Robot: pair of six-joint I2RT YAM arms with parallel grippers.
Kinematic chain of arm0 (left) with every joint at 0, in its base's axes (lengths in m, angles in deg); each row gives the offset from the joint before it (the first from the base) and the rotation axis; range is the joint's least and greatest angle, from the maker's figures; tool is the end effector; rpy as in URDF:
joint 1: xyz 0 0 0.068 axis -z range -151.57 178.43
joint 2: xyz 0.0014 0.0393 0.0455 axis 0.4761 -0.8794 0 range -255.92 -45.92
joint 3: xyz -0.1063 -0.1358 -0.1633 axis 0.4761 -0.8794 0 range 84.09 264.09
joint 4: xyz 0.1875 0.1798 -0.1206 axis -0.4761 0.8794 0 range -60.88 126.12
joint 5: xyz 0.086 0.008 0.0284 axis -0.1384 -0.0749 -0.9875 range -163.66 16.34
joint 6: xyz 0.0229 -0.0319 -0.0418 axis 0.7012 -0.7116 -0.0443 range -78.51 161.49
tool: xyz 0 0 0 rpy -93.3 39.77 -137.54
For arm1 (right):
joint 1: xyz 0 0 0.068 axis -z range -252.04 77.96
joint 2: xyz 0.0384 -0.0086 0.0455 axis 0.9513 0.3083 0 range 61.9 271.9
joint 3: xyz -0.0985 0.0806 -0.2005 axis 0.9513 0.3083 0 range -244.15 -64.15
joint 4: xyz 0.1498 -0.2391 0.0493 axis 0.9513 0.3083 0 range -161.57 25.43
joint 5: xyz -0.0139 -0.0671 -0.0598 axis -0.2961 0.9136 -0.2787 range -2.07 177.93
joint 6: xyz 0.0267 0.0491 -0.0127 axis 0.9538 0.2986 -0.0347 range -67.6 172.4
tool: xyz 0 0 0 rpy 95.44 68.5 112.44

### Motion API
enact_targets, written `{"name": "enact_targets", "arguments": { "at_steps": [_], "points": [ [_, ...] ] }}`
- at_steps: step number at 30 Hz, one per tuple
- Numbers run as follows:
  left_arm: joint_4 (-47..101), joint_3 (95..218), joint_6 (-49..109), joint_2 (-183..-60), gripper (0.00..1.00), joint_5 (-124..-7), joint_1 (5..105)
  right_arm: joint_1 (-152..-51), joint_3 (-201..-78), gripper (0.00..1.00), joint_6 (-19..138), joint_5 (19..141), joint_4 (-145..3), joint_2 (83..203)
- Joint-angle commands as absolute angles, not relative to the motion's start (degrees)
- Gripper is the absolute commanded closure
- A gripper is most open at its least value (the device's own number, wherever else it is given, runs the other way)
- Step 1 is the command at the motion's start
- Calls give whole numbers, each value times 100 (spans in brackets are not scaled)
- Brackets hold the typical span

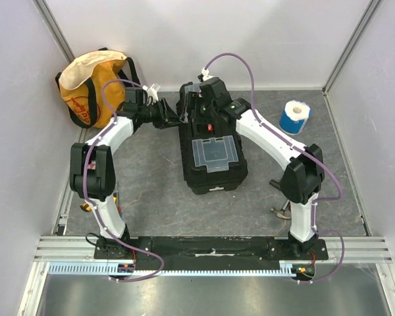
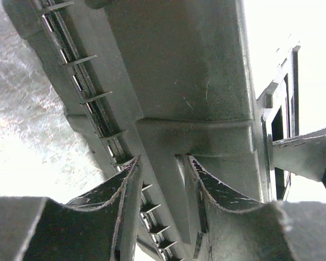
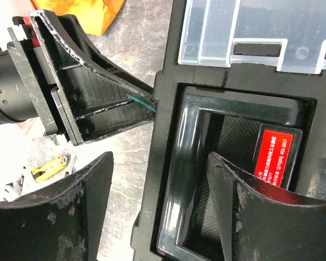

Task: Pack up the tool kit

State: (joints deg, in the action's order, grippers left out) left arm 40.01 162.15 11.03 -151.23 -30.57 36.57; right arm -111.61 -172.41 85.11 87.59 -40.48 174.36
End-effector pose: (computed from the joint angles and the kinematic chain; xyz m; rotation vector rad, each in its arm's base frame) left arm 0.4221 -0.0883 0.1978 -0.0117 2.2900 -1.1995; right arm 0.3665 0.3030 0.2973 -0.1397 2.2750 0.7008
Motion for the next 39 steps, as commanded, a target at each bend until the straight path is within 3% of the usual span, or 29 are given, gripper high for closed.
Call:
{"name": "enact_targets", "arguments": {
  "at_steps": [1,6,10,17,22,31,39],
  "points": [
    [3702,16951,1037,-15507,57,-2814,4055,-11080,-17428,25,8509,7398,-4071,17765],
    [3879,17286,1169,-15719,57,-3033,4258,-10773,-16753,28,9193,6045,-5360,17494],
    [4403,17575,1021,-15684,57,-3882,4249,-10378,-15496,29,10177,5305,-7756,16984],
    [5329,18349,668,-15280,54,-5607,4249,-9991,-14704,30,11319,4900,-9780,16816],
    [5215,18429,712,-14884,51,-5802,4249,-9771,-14150,30,12945,4627,-12110,17061],
    [3757,17638,448,-14189,41,-4609,4258,-9674,-13947,32,13133,4750,-12369,17088],
    [4256,17558,475,-14514,38,-4212,4407,-9630,-13885,32,13326,4794,-12650,17150]
  ]
}}
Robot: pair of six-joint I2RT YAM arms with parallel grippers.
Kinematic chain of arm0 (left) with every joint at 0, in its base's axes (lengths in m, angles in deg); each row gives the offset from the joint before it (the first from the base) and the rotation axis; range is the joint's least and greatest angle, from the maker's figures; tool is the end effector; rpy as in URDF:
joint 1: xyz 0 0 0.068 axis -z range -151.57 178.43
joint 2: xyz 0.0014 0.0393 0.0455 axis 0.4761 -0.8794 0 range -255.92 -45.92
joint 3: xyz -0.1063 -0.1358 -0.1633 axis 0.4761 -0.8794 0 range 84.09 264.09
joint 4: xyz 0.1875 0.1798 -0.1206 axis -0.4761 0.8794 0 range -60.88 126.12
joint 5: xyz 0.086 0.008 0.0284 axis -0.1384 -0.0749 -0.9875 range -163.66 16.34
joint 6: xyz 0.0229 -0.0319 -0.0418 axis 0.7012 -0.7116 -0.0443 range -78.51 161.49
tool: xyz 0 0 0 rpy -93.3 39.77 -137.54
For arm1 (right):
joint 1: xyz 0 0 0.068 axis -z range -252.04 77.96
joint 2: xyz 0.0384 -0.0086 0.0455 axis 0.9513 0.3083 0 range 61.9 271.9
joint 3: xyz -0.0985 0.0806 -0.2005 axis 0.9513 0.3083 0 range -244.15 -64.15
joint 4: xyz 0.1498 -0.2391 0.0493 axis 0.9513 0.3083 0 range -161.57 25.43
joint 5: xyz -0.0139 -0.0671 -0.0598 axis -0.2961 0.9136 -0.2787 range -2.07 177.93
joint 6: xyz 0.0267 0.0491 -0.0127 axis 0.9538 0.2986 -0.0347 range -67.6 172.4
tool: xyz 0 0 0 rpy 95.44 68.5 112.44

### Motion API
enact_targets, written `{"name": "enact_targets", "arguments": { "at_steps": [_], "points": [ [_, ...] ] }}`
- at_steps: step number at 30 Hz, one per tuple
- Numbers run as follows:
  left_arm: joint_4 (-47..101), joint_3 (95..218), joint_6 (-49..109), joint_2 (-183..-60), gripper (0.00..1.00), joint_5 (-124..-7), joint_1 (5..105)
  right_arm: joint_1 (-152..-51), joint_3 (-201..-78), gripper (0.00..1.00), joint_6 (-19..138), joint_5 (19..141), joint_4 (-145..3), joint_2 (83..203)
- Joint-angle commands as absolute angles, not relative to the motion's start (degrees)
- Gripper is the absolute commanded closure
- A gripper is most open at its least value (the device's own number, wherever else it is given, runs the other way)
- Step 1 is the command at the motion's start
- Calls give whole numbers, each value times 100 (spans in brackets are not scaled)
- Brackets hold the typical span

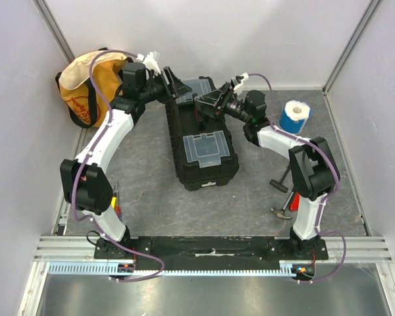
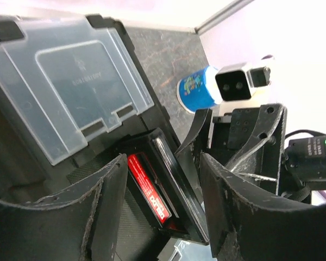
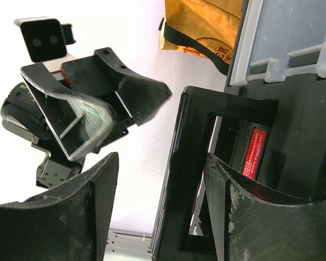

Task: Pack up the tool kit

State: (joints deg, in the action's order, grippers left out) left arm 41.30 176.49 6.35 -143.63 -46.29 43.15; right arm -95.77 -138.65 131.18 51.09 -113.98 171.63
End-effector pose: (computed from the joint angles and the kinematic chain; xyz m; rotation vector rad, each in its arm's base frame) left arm 0.4124 -0.1276 0.3403 -0.0029 1.9763 -1.0310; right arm 0.4102 0.2068 0.2332 0.2140 1.7839 1.8365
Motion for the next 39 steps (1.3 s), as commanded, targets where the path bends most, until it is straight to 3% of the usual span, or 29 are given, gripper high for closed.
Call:
{"name": "enact_targets", "arguments": {
  "at_steps": [1,11,15,18,24,31,39],
  "points": [
    [4352,17567,510,-14541,37,-4159,4451,-9630,-13885,32,13308,4794,-12650,17132],
    [4618,17287,791,-14541,23,-3842,4645,-9665,-14227,31,12027,4846,-10983,16755],
    [4626,17260,712,-14681,21,-3833,4663,-9797,-14903,30,10614,5398,-8447,16482],
    [4617,17268,686,-14699,20,-3886,4680,-9823,-15098,29,9890,6005,-7553,16280],
    [4617,17242,598,-14638,20,-4009,4680,-9814,-15002,29,9968,5814,-7596,16113],
    [4424,17137,484,-14400,20,-4150,4671,-9841,-14457,32,11137,4584,-9397,16069],
    [4459,17137,440,-14462,20,-4149,4671,-9893,-14167,33,10970,4073,-9398,15841]
  ]
}}
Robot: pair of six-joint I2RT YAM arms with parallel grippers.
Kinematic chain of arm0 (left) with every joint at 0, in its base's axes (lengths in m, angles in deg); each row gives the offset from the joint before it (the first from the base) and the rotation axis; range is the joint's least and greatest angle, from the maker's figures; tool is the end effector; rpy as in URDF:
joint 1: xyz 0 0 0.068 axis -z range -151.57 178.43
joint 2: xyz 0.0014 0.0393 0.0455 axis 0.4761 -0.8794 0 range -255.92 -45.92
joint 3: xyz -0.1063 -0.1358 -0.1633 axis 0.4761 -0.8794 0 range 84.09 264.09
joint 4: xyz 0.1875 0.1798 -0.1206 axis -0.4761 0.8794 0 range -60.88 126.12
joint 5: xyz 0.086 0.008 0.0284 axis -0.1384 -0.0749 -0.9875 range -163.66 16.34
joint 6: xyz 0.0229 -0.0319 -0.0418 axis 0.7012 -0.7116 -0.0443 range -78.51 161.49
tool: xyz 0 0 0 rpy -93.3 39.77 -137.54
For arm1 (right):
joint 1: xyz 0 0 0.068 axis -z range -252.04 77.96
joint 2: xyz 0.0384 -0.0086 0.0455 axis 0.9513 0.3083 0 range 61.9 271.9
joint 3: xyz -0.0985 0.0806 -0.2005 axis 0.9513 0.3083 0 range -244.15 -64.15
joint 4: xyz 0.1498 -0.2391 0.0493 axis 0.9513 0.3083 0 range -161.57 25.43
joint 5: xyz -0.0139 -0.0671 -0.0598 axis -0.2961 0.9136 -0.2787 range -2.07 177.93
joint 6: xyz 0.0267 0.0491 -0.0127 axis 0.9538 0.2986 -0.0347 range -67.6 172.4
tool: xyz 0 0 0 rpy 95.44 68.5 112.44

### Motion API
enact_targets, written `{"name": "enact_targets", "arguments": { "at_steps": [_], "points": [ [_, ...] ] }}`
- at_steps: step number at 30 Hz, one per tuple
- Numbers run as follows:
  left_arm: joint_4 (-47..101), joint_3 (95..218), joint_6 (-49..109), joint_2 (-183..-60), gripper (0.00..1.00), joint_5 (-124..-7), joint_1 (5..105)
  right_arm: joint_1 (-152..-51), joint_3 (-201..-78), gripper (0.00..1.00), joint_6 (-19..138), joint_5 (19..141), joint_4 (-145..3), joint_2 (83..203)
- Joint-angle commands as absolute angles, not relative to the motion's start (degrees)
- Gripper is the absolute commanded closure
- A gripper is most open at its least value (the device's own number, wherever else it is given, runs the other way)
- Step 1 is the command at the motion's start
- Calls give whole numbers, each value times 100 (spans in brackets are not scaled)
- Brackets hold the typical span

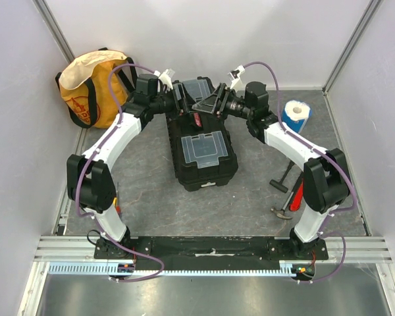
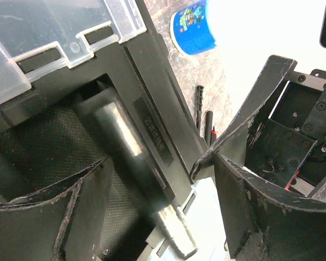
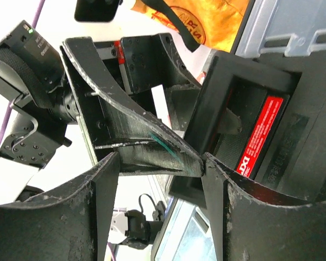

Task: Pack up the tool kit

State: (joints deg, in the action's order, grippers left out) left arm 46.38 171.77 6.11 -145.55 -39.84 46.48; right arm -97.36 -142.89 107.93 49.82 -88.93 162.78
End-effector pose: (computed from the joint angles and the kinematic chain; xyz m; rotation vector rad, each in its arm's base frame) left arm 0.4019 -0.1547 0.2876 0.0557 2.2031 -1.1613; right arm 0.3894 0.2118 0.2812 -0.0838 1.9062 1.5626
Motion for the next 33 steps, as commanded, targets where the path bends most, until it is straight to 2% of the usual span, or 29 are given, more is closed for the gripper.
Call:
{"name": "enact_targets", "arguments": {
  "at_steps": [1,5,7,11,17,21,33],
  "points": [
    [4476,17145,448,-14462,20,-4167,4671,-9893,-14106,34,10970,4073,-9389,15771],
    [4661,17198,554,-14488,22,-4334,4671,-9867,-14096,35,10682,4248,-9014,15533],
    [4792,17224,615,-14488,28,-4457,4680,-9823,-14210,36,10103,4634,-8163,15410],
    [5170,17373,808,-14532,48,-4729,4671,-9648,-14246,36,9486,5565,-7273,15147],
    [5943,17777,1151,-14690,65,-5335,4671,-9507,-14325,36,8730,6865,-6165,14830],
    [6058,17980,1292,-14725,98,-5486,4663,-9454,-14360,34,8361,7535,-5813,14742],
    [6172,19789,1459,-14576,98,-5389,4628,-9076,-14334,34,8070,8257,-5593,15005]
  ]
}}
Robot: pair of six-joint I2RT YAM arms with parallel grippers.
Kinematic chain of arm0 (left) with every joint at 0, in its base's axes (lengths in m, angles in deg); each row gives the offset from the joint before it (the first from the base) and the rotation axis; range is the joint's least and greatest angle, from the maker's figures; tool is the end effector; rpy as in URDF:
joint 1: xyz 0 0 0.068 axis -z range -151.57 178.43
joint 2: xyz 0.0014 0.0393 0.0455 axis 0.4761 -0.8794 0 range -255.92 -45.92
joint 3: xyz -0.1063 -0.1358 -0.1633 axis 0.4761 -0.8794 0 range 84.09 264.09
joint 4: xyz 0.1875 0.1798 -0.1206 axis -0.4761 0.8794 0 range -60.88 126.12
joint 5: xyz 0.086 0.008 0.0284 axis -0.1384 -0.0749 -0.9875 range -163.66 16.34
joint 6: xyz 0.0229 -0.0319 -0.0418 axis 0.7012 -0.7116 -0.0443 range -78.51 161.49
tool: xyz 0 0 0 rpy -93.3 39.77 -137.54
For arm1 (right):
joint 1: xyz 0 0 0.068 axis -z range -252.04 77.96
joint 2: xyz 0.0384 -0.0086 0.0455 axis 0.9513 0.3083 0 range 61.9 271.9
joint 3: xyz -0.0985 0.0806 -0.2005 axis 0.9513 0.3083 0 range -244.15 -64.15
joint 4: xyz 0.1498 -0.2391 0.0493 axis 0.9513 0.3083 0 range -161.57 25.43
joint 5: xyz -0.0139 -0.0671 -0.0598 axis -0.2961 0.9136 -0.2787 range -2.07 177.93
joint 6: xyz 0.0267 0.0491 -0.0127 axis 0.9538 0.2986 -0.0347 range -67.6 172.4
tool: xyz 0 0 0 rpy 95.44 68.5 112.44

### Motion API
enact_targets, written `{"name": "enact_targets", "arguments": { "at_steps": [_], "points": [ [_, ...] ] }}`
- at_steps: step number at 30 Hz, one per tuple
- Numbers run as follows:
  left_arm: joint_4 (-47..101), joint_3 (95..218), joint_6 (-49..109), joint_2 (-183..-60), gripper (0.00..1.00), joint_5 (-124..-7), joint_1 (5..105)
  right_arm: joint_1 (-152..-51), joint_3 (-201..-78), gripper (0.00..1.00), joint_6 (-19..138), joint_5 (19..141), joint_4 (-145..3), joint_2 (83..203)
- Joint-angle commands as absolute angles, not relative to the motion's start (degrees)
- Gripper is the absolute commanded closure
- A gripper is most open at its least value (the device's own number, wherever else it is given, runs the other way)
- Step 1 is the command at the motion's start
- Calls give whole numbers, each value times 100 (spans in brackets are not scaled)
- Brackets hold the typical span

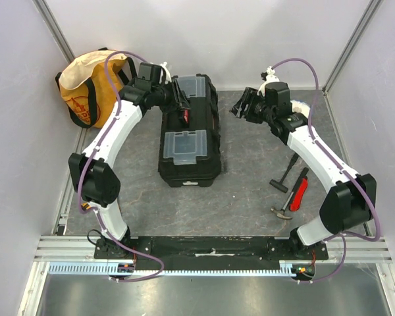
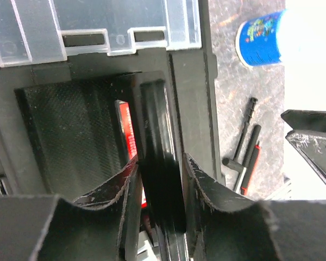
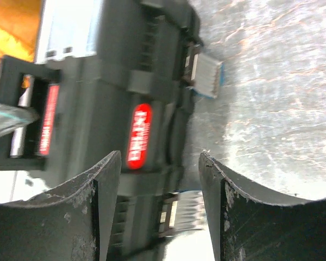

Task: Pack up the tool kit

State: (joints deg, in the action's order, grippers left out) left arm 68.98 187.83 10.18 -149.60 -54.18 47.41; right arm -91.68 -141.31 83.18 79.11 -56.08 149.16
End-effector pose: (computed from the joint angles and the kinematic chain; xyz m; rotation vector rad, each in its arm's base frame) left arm 0.4035 -0.1530 0.3228 -0.0645 2.3603 -0.8342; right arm 0.3652 0.1368 0.3027 0.1017 2.0831 0.7041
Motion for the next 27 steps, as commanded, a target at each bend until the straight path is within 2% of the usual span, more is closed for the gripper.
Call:
{"name": "enact_targets", "arguments": {
  "at_steps": [1,8,13,16,19,24,27],
  "points": [
    [6216,19904,1468,-14567,98,-5406,4610,-9067,-14334,34,8026,8248,-5593,15057],
    [6313,20125,1468,-14401,98,-5450,4303,-9120,-14211,33,7815,7782,-5584,15514],
    [6375,20099,1459,-14277,98,-5450,4030,-9611,-14254,18,7736,7773,-5593,15910],
    [6375,20037,1442,-14225,98,-5450,3951,-9919,-14439,16,7938,7905,-5601,16243],
    [6375,19967,1415,-14155,98,-5407,3845,-10069,-14650,21,8210,8054,-5575,16595],
    [6366,19835,1406,-14066,98,-5284,3643,-10096,-14782,35,8368,8326,-5461,16824],
    [6340,19756,1398,-14014,98,-5205,3503,-10096,-14817,39,8395,8301,-5452,16912]
  ]
}}
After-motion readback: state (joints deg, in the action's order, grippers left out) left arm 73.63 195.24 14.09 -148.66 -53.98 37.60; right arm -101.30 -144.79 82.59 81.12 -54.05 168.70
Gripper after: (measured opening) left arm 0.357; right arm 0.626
